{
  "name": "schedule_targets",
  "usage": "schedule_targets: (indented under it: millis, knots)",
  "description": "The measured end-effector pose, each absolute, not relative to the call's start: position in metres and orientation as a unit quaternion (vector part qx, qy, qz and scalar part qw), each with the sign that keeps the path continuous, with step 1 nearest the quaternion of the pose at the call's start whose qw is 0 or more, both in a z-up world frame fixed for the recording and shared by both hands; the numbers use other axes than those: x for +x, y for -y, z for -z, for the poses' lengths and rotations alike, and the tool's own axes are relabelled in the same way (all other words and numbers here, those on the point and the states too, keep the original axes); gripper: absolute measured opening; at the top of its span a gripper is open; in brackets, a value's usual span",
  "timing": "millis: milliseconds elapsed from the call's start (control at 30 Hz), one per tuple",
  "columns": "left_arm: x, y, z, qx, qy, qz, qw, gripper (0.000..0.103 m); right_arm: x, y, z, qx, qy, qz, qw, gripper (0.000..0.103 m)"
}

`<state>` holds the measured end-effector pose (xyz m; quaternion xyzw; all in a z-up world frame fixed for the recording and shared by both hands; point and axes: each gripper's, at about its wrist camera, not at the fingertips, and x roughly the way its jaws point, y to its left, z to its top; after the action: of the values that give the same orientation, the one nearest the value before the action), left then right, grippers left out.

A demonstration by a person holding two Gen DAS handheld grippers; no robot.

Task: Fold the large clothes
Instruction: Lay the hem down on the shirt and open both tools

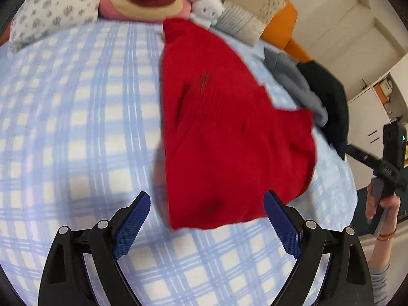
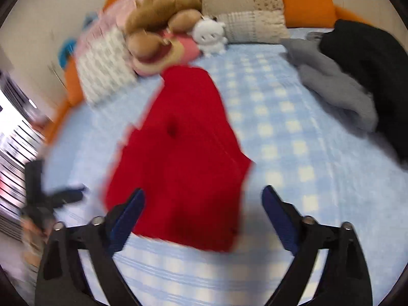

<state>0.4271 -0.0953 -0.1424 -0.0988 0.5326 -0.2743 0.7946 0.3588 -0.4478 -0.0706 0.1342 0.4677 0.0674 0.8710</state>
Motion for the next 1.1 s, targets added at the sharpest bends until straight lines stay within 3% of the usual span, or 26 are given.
schedule_targets:
  millis: [67, 200, 233, 267, 333, 367, 567, 700, 767, 833, 900, 967, 1000, 1100]
  knots:
    - [0.428, 0.097, 0.155, -0.105, -0.534, 0.270, 0.794, 0.091, 0.354, 0.449, 0.093, 0.126, -0.472, -0.062, 0.870, 0.070]
    - [0.434, 0.104, 0.168, -0.099, -0.528, 0.255, 0.804, 0.091, 0.371, 0.446, 0.120, 0.135, -0.461, -0.066, 0.875, 0.064]
    - [0.436, 0.106, 0.171, -0.100, -0.529, 0.249, 0.805, 0.091, 0.377, 0.442, 0.121, 0.124, -0.450, -0.059, 0.882, 0.051]
    - [0.438, 0.107, 0.174, -0.099, -0.531, 0.242, 0.806, 0.092, 0.382, 0.439, 0.121, 0.111, -0.445, -0.048, 0.888, 0.030]
    - [0.439, 0.110, 0.177, -0.090, -0.528, 0.232, 0.812, 0.092, 0.408, 0.429, 0.131, 0.086, -0.451, -0.023, 0.888, 0.013]
    - [0.436, 0.110, 0.175, -0.086, -0.520, 0.230, 0.818, 0.092, 0.418, 0.426, 0.135, 0.086, -0.457, -0.024, 0.885, 0.012]
    - [0.435, 0.101, 0.153, -0.065, -0.458, 0.202, 0.863, 0.088, 0.471, 0.392, 0.159, 0.037, -0.478, -0.018, 0.878, 0.012]
    - [0.465, 0.101, 0.181, -0.084, -0.516, 0.208, 0.827, 0.092, 0.484, 0.385, 0.178, 0.021, -0.494, -0.003, 0.869, 0.013]
    - [0.471, 0.101, 0.191, -0.082, -0.519, 0.205, 0.826, 0.100, 0.484, 0.382, 0.179, 0.005, -0.494, 0.000, 0.870, 0.013]
    - [0.472, 0.100, 0.193, -0.075, -0.516, 0.206, 0.828, 0.101, 0.483, 0.383, 0.177, -0.001, -0.495, -0.005, 0.869, 0.015]
    - [0.469, 0.094, 0.184, -0.073, -0.513, 0.208, 0.830, 0.097, 0.478, 0.384, 0.168, -0.022, -0.488, -0.007, 0.873, 0.030]
    - [0.458, 0.089, 0.166, -0.048, -0.492, 0.215, 0.842, 0.086, 0.463, 0.388, 0.152, -0.056, -0.468, 0.005, 0.882, 0.067]
    - [0.450, 0.085, 0.156, -0.029, -0.478, 0.222, 0.849, 0.086, 0.449, 0.391, 0.141, -0.070, -0.446, -0.001, 0.892, 0.072]
    - [0.425, 0.076, 0.131, 0.033, -0.443, 0.247, 0.861, 0.086, 0.406, 0.396, 0.116, -0.114, -0.408, -0.033, 0.905, 0.073]
